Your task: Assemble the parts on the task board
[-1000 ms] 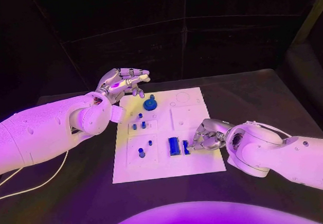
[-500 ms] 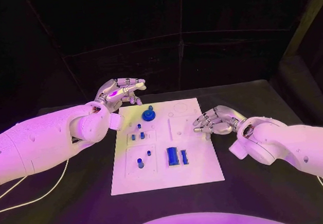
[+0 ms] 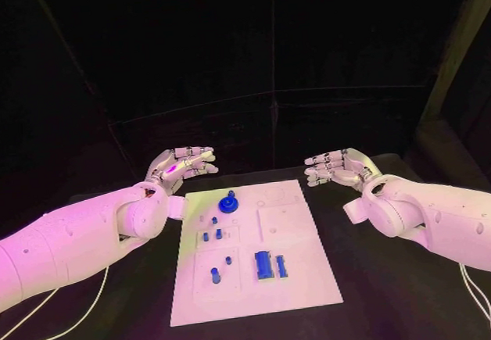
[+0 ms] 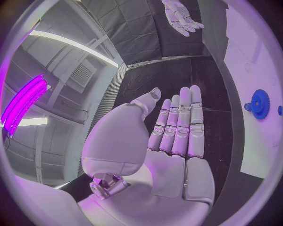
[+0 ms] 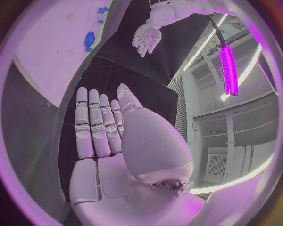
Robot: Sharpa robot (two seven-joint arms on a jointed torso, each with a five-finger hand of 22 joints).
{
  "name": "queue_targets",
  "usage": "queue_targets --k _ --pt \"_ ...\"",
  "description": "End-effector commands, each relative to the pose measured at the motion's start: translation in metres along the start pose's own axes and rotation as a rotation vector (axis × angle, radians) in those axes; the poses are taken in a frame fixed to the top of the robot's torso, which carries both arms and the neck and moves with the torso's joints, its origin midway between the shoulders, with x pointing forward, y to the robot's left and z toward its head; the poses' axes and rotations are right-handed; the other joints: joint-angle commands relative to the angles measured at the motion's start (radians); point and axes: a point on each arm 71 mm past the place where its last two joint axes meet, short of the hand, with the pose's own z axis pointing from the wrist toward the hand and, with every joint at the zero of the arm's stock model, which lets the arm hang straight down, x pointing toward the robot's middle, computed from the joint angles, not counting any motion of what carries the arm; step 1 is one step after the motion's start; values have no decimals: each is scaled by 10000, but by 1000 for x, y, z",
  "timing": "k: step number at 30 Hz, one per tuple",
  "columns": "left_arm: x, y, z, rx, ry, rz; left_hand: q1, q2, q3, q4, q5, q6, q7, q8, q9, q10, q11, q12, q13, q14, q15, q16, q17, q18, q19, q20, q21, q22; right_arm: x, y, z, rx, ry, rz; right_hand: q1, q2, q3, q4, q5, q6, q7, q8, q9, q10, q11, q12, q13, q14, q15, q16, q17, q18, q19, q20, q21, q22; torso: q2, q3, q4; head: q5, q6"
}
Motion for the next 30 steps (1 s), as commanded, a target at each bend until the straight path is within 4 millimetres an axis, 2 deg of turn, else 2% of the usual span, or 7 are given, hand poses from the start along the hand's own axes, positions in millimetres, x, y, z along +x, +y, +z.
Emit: queue_targets --k 1,3,4,18,21,24,30 --pt "-1 1 2 409 -280 -252 -20 -25 -13 28 31 0 95 -182 -7 44 137 -418 -4 -120 197 -1061 -444 -39 -632 265 -679 -517 0 4 4 -564 60 752 -87 56 50 -162 -14 132 1 -44 -114 170 1 -92 -66 410 -121 -43 -181 50 367 -87 -84 -128 -114 21 90 24 150" --pt "0 4 2 396 -345 -280 13 -2 -65 5 17 -30 93 -362 -4 31 201 -801 -3 -106 324 -1845 -769 99 -793 491 -1002 -856 0 4 6 -576 90 766 -81 123 119 -253 -18 208 -2 -40 -170 273 -35 -123 -67 802 -216 17 -238 58 693 -207 -55 -164 -110 23 128 30 215" --pt "1 5 2 32 -106 -80 -3839 540 -1081 232 -549 -2749 -511 -860 -654 -2840 -335 -1471 -622 -2806 -132 -2819 -1149 -502 -3190 -301 -1419 -1734 0 0 4 -142 -51 221 -4625 -238 534 -553 -437 -2776 -542 -694 -446 -3208 -428 -838 -676 -3050 -960 -905 -532 -538 -2773 -698 -730 -547 -63 11 52 11 124" --pt "35 8 -13 137 -1008 442 -7698 540 -2191 232 -549 -5531 -1084 -1441 -654 -5729 -1458 -2331 -622 -5512 -1062 -4193 -2308 -866 -5695 -982 -2680 -2794 25 19 -18 -478 -1577 1479 -9188 -238 534 -553 -1456 -5628 -1103 -694 -1149 -6525 -1338 -838 -676 -6637 -960 -905 -1297 -929 -6009 -1256 -1375 -1495 -53 -72 951 -431 752" --pt "46 8 -19 190 -1299 615 -8161 540 -2320 232 -549 -5859 -1156 -2163 -654 -6076 -1458 -2427 -622 -5835 -1062 -4335 -2308 -867 -5989 -1072 -2680 -2911 32 25 -26 -463 -2005 1792 -9748 -238 534 -553 -1456 -5985 -1845 -694 -1149 -6946 -1338 -838 -676 -7097 -960 -905 -1297 -929 -6416 -1963 -1459 -1495 -52 -79 1029 -469 806" --pt "60 6 -27 273 -1678 839 -8753 540 -2481 232 -549 -6282 -1862 -2163 -654 -6517 -1458 -2544 -622 -6250 -1062 -4511 -2308 -1680 -6367 -1187 -2680 -3056 40 30 -35 -392 -2456 2098 -10415 -238 534 -553 -1456 -6403 -1845 -694 -1149 -7449 -1338 -838 -676 -7641 -960 -905 -1297 -1039 -6911 -1963 -1556 -1495 -52 -81 1046 -477 819" --pt "76 4 -38 392 -2140 1109 -9588 540 -2717 232 -549 -6877 -1862 -2163 -654 -7139 -1458 -3347 -622 -6840 -1062 -4770 -2308 -1680 -6888 -1964 -2680 -3265 47 36 -45 -265 -2895 2368 -11438 -238 534 -553 -1456 -7064 -1845 -694 -1149 -8210 -1338 -838 -676 -8478 -960 -905 -1297 -1795 -7667 -1963 -2273 -1495 -52 -81 1046 -477 819"
